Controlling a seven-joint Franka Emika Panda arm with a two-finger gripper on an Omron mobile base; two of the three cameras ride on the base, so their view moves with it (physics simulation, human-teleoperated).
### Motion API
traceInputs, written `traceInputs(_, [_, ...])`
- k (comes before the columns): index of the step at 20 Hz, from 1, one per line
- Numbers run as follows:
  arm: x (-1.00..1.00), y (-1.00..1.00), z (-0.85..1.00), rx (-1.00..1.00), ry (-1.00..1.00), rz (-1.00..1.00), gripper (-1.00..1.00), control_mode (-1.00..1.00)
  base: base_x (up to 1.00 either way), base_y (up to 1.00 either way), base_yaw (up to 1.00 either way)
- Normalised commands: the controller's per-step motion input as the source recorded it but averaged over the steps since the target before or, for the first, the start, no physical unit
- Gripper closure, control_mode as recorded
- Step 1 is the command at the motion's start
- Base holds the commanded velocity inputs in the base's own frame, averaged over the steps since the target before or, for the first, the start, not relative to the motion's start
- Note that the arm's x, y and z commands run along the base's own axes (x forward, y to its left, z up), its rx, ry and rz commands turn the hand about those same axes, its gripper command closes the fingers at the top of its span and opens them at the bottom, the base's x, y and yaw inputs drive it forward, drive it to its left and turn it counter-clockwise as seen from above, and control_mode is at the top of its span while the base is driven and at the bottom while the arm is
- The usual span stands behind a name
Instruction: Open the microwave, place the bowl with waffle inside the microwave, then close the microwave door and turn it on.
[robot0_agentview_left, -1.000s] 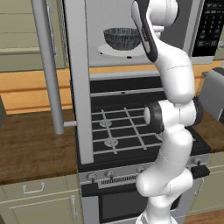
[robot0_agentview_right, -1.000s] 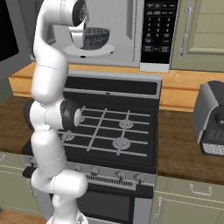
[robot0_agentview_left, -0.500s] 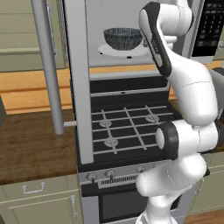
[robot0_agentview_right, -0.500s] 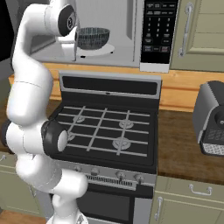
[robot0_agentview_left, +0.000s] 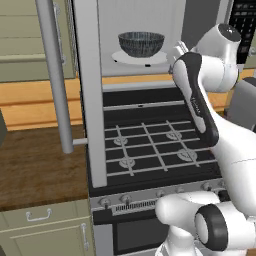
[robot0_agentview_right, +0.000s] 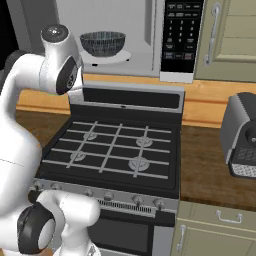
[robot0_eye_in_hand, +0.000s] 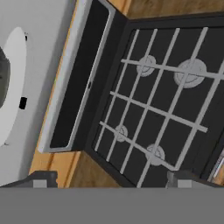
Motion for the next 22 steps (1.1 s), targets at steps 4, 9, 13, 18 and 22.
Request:
traceInputs(4, [-0.07,0.00,-0.19,-0.03,-0.22,0.23,-1.00,-1.00,0.00,0.00,0.00])
traceInputs(9, [-0.32,0.16,0.03,-0.13,-0.26,0.17,-1.00,-1.00,0.00,0.00,0.00])
traceInputs(13, [-0.80,0.56,0.18,-0.21,-0.11,0.03,-1.00,-1.00,0.00,0.00,0.00])
traceInputs(18, [-0.99,0.43,0.33,-0.23,-0.12,0.00,-1.00,-1.00,0.00,0.00,0.00])
traceInputs(22, [-0.77,0.30,0.38,-0.20,-0.15,0.02,-1.00,-1.00,0.00,0.00,0.00])
